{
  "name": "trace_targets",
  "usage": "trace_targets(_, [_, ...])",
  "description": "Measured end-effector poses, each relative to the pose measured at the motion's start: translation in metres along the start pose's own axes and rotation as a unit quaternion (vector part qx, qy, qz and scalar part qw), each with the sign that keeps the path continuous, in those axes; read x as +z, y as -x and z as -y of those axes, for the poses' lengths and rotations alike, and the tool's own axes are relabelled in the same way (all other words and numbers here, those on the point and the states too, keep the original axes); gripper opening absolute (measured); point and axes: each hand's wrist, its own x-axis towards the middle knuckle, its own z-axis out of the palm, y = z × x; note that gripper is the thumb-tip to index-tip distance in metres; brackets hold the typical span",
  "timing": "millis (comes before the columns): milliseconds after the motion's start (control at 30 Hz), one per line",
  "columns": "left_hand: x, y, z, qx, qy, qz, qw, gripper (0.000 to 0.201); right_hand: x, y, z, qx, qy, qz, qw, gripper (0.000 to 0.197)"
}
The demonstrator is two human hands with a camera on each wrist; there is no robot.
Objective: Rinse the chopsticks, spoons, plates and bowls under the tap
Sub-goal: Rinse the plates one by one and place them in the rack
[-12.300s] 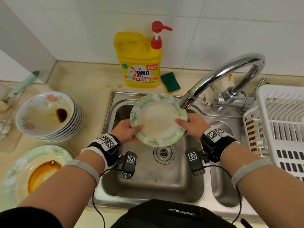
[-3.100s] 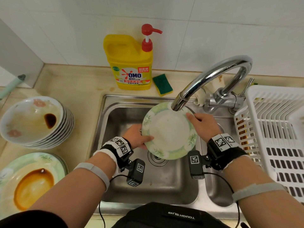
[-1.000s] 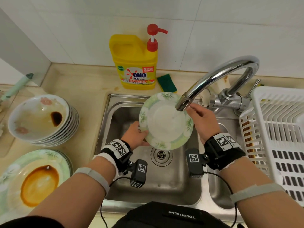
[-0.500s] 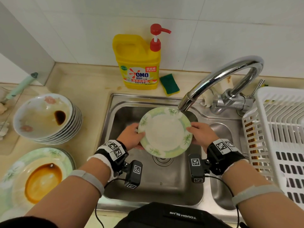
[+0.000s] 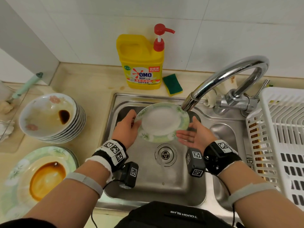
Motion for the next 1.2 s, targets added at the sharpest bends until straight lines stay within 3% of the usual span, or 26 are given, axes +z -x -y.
trace_targets(233, [0.003, 0.008, -0.002, 0.033, 0.042, -0.028, 0.998, 0.018, 0.004, -0.005, 0.011, 0.014, -0.11, 0.031, 0.993, 0.041])
trace_targets(367, [0.007, 0.014, 0.006, 0.039, 0.062, -0.039, 0.997, 0.026, 0.008, -0.006, 0.013, 0.016, -0.146, 0.037, 0.989, 0.018])
trace_targets(567, [0.008, 0.013, 0.014, 0.025, 0.106, -0.028, 0.994, 0.027, 0.011, -0.004, 0.007, 0.002, -0.063, 0.006, 0.998, 0.035])
trace_targets(733, [0.008, 0.008, 0.011, 0.013, 0.106, 0.044, 0.993, 0.034, -0.001, -0.001, 0.013, -0.035, 0.003, 0.033, 0.999, 0.044])
trace_targets(833, [0.013, 0.004, 0.004, -0.054, 0.181, 0.08, 0.979, 0.041, -0.008, 0.002, 0.016, -0.06, -0.015, 0.051, 0.997, 0.044])
trace_targets(933, [0.02, 0.002, -0.007, -0.138, 0.313, 0.074, 0.937, 0.049, -0.01, 0.008, 0.018, -0.1, -0.01, 0.06, 0.993, 0.048])
trace_targets(1000, [0.025, -0.002, -0.011, -0.169, 0.351, 0.066, 0.919, 0.052, -0.011, 0.01, 0.018, -0.129, 0.014, 0.051, 0.99, 0.048])
trace_targets(1100, [0.031, -0.009, -0.013, -0.167, 0.332, 0.067, 0.926, 0.065, -0.009, 0.016, 0.022, -0.147, 0.058, 0.029, 0.987, 0.039])
trace_targets(1200, [0.034, -0.011, -0.015, -0.142, 0.323, 0.081, 0.932, 0.053, -0.006, 0.017, 0.025, -0.174, 0.153, 0.015, 0.973, 0.026])
